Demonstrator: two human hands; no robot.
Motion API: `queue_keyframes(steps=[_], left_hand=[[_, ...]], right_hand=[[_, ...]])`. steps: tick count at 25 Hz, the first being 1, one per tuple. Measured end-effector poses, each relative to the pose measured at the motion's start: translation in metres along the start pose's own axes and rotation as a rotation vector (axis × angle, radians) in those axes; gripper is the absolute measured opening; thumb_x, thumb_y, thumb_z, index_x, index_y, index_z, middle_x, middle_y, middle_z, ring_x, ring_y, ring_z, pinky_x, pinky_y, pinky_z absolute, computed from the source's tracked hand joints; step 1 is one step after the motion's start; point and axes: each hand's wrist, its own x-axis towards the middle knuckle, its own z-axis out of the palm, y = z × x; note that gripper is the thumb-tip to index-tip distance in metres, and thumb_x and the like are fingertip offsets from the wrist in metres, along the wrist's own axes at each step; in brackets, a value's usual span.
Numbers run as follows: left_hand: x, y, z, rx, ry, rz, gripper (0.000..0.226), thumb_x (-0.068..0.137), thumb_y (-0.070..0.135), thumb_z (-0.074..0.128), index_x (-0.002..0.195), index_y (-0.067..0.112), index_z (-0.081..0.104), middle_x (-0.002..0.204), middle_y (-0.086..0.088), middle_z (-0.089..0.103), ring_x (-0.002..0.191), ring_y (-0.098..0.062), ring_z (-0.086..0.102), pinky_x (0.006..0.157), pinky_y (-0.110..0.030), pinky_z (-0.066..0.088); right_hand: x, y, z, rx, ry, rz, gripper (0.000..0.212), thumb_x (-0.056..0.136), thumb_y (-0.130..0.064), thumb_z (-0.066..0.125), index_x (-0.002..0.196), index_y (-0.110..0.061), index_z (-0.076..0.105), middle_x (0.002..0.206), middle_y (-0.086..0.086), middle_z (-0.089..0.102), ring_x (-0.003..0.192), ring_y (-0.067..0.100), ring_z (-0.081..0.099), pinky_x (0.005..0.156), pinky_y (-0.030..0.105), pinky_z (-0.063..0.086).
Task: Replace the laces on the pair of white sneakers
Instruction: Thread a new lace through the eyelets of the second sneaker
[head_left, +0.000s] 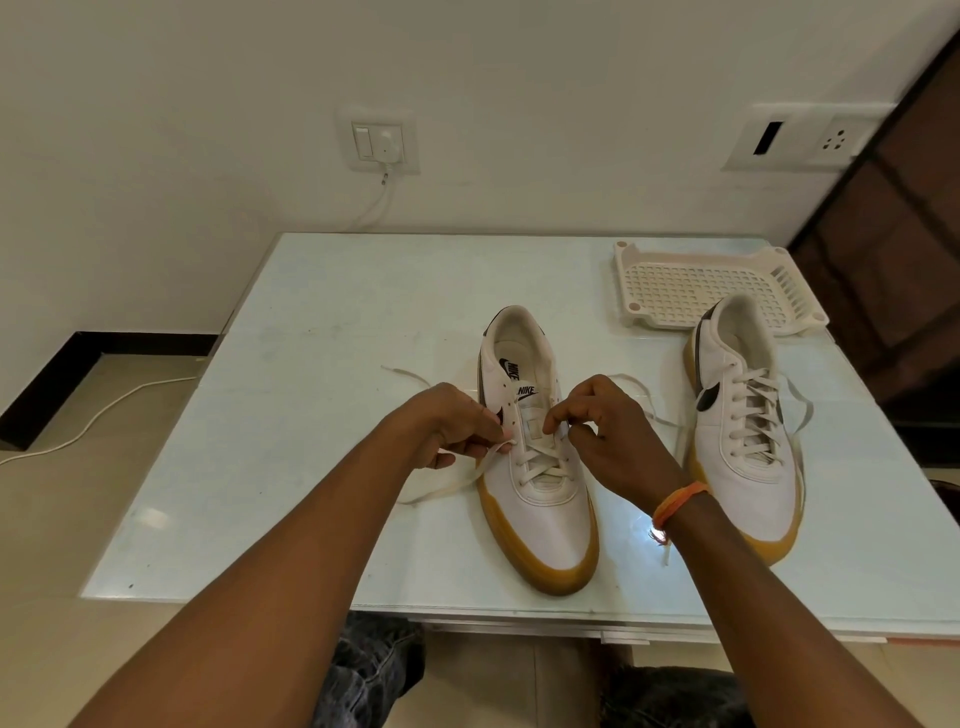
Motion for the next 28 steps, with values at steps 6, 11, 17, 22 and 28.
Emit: queue_keyframes(steps=[6,11,17,22,28], left_hand=[[0.004,-0.003,0.008,-0.063,0.026,-0.072,0.016,0.073,0.014,0.083,0.077,0.016,0.068,0.074,0.001,0.068,0.065,-0.009,0.057,0.064,-0.026,0.038],[-0.001,0.005,0.017,0.427,0.194,0.401,0.036,0.068,0.012,0.083,0.093,0.009,0.056,0.083,-0.004,0.061,0.073,-0.017,0.059,0.056,-0.026,0.048],[-0.006,0.000,0.014,0.563,0.156,0.615,0.042,0.069,0.005,0.072,0.098,0.019,0.045,0.079,0.001,0.059,0.075,-0.024,0.058,0.068,-0.040,0.051],[-0.011,0.011,0.020,0.478,0.270,0.736,0.027,0.080,0.003,0.062,0.102,0.019,0.062,0.086,0.014,0.054,0.083,-0.006,0.054,0.066,-0.015,0.041],[-0.018,0.021,0.065,0.301,0.109,0.879,0.024,0.093,0.022,0.064,0.116,0.019,0.069,0.110,0.009,0.069,0.068,0.005,0.060,0.066,-0.014,0.050]], right_hand=[[0.001,0.002,0.004,-0.056,0.015,-0.025,0.032,0.086,0.000,0.053,0.084,-0.026,0.072,0.091,-0.001,0.047,0.082,0.018,0.055,0.075,0.042,0.053],[0.001,0.005,0.007,-0.176,0.036,-0.085,0.030,0.088,-0.004,0.054,0.083,-0.028,0.070,0.090,-0.003,0.047,0.075,0.015,0.053,0.069,0.037,0.049],[-0.001,0.010,-0.002,0.058,-0.035,-0.040,0.026,0.080,-0.002,0.066,0.093,-0.024,0.062,0.103,-0.002,0.045,0.085,0.014,0.057,0.072,0.017,0.050],[0.001,0.024,-0.024,0.150,-0.157,0.164,0.017,0.083,-0.013,0.074,0.094,-0.014,0.061,0.092,0.001,0.065,0.060,0.012,0.062,0.057,0.016,0.047],[-0.010,0.009,-0.081,0.701,0.027,0.167,0.017,0.081,-0.010,0.070,0.097,-0.007,0.072,0.074,0.008,0.070,0.064,0.016,0.058,0.063,0.025,0.043]])
